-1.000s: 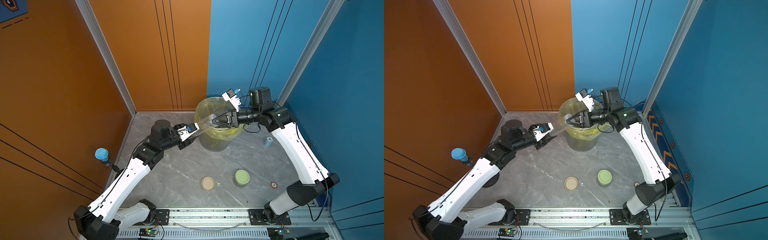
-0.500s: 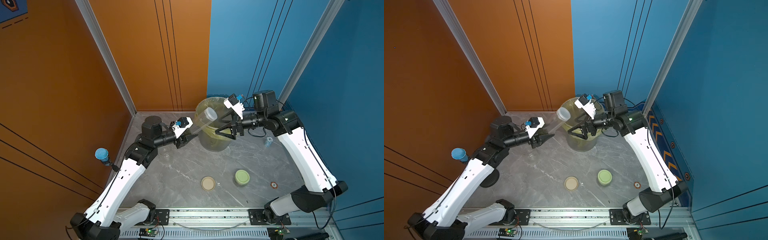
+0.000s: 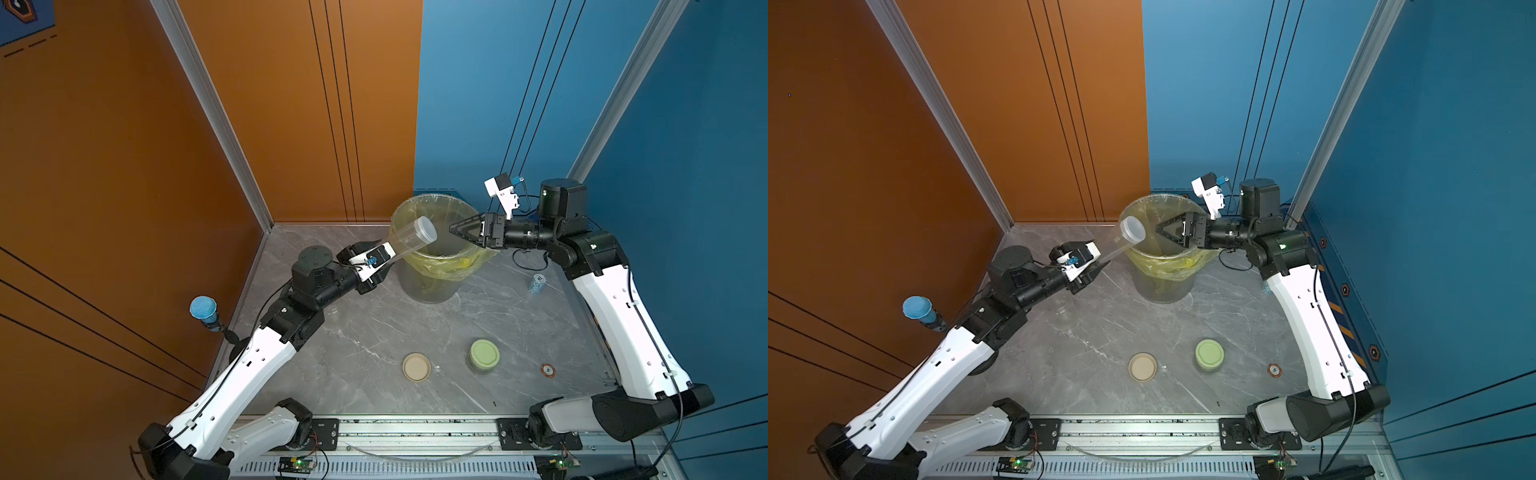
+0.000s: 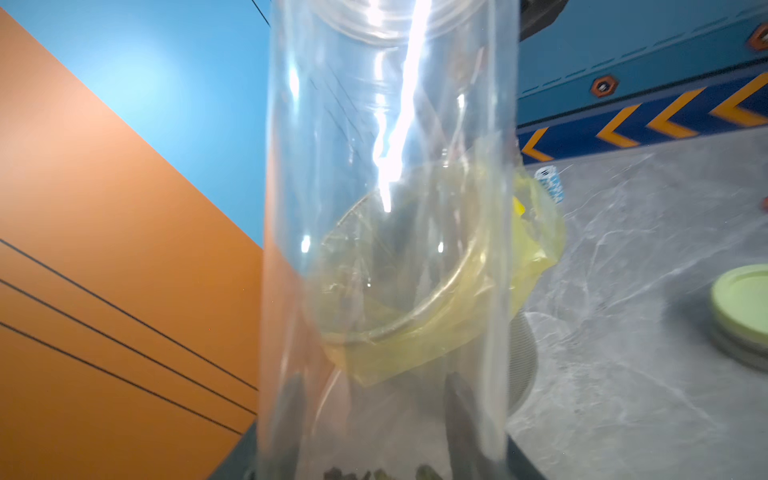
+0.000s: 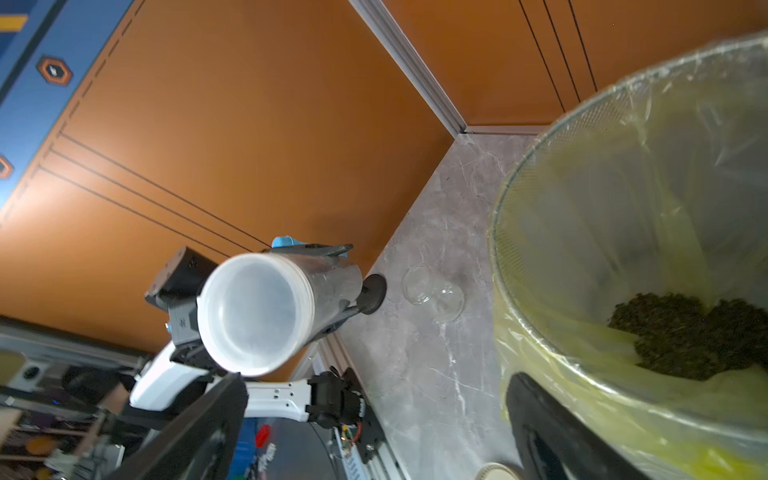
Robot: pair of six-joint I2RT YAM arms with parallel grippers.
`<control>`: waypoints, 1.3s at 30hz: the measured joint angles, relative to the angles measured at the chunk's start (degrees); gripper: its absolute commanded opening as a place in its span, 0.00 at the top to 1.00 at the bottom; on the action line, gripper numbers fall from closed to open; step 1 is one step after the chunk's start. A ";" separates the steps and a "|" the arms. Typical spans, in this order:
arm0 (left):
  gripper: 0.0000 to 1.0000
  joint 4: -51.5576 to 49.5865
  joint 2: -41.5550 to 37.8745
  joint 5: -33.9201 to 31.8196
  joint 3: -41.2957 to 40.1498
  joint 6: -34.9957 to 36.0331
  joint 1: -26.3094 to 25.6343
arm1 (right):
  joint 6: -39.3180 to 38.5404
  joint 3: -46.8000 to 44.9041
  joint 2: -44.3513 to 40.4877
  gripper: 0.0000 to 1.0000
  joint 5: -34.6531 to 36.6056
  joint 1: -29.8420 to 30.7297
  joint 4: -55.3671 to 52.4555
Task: Empty moldy tea leaves from jars
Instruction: Unscrew the lid from the jar.
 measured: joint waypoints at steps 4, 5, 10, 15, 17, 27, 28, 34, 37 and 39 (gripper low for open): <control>0.66 6.27 1.03 -5.86 -1.49 4.83 -1.33 | 7.96 -1.73 0.24 0.00 0.02 0.00 2.49; 0.66 7.87 1.18 -7.04 -2.05 5.81 -1.44 | 9.42 -1.73 0.24 0.00 0.00 0.00 3.15; 0.66 13.29 2.60 -11.52 -3.23 10.88 -2.32 | 14.99 -1.73 0.24 0.00 -0.04 0.28 6.75; 0.66 15.89 3.93 -13.29 -3.30 14.97 -3.17 | 16.41 1.86 2.12 0.01 -0.04 2.12 6.80; 0.66 16.96 4.28 -13.86 -3.50 16.09 -3.28 | 16.37 4.13 3.52 0.03 -0.02 2.91 6.49; 0.66 18.29 5.05 -14.97 -4.15 18.05 -3.56 | 13.25 9.64 7.23 0.17 0.24 5.11 1.57; 0.66 18.36 5.09 -14.99 -4.13 18.05 -3.56 | 12.83 9.84 7.37 0.18 0.46 5.44 0.98; 0.66 18.40 5.27 -14.99 -4.13 18.08 -3.65 | 10.78 10.43 7.82 0.28 1.62 5.92 -1.60; 0.66 18.40 5.27 -14.97 -4.13 18.08 -3.74 | 10.08 10.56 8.20 0.35 2.25 5.92 -2.19; 0.66 18.14 5.27 -15.17 -4.13 18.29 -3.85 | 9.86 10.78 8.44 0.36 2.45 5.92 -2.43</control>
